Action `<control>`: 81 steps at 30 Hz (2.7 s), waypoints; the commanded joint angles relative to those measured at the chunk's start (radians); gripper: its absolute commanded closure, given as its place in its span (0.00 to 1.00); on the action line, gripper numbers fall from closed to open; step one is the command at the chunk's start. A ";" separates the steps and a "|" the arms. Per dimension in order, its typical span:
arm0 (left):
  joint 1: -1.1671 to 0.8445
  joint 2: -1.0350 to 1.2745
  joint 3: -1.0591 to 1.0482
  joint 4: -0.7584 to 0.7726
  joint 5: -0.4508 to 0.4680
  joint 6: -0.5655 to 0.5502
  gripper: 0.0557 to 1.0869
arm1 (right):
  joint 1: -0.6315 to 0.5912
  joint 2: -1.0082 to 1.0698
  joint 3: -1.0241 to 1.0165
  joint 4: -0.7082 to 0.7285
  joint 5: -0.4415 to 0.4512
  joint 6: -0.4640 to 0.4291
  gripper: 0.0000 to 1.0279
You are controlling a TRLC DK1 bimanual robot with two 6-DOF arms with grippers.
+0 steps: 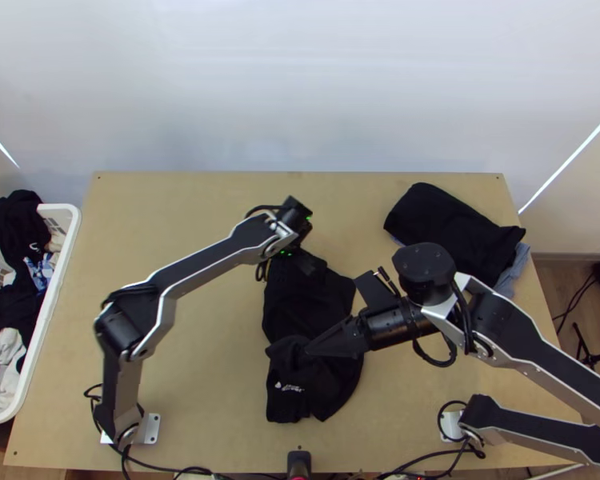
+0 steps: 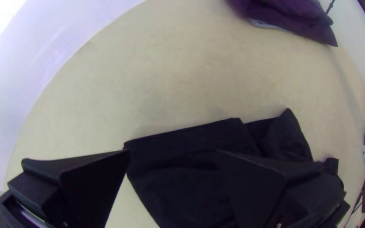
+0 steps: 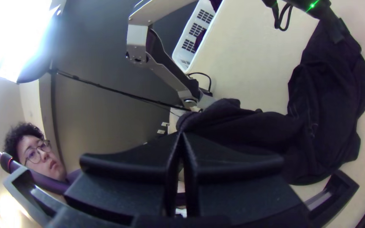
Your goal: Fold the t-shirt
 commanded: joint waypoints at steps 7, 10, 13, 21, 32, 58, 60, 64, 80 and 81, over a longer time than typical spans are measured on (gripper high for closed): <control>-0.079 0.268 0.481 -0.363 -0.020 -0.128 0.05 | -0.012 0.027 -0.020 0.015 0.001 0.019 0.97; -0.099 0.275 0.491 -0.362 -0.022 -0.137 0.05 | -0.018 0.030 -0.019 0.015 0.001 0.022 0.97; -0.117 0.282 0.489 -0.365 -0.024 -0.149 0.06 | -0.021 0.033 -0.019 0.016 0.001 0.022 0.97; -0.156 0.301 0.477 -0.371 -0.056 -0.146 0.22 | -0.029 0.040 -0.015 0.021 0.001 0.025 0.97; -0.134 0.353 0.449 -0.351 -0.086 -0.128 0.24 | -0.035 0.037 -0.014 0.024 -0.001 0.025 0.97; 0.237 -0.043 0.397 -0.196 -0.076 -0.303 0.97 | -0.207 0.098 0.008 0.099 0.028 -0.041 0.97; 0.284 -0.095 0.385 -0.198 -0.076 -0.309 0.97 | -0.237 0.136 0.054 0.099 0.050 -0.085 0.97; 0.387 -0.169 0.383 -0.195 -0.076 -0.317 0.97 | -0.331 0.227 0.175 0.148 0.119 -0.128 0.97; 0.580 -0.416 0.037 -0.230 -0.086 -0.353 0.97 | -0.572 0.222 0.139 0.229 0.369 -0.152 0.97; 0.576 -0.437 -0.005 -0.230 -0.086 -0.366 0.97 | -0.566 0.202 0.110 0.229 0.378 -0.152 0.97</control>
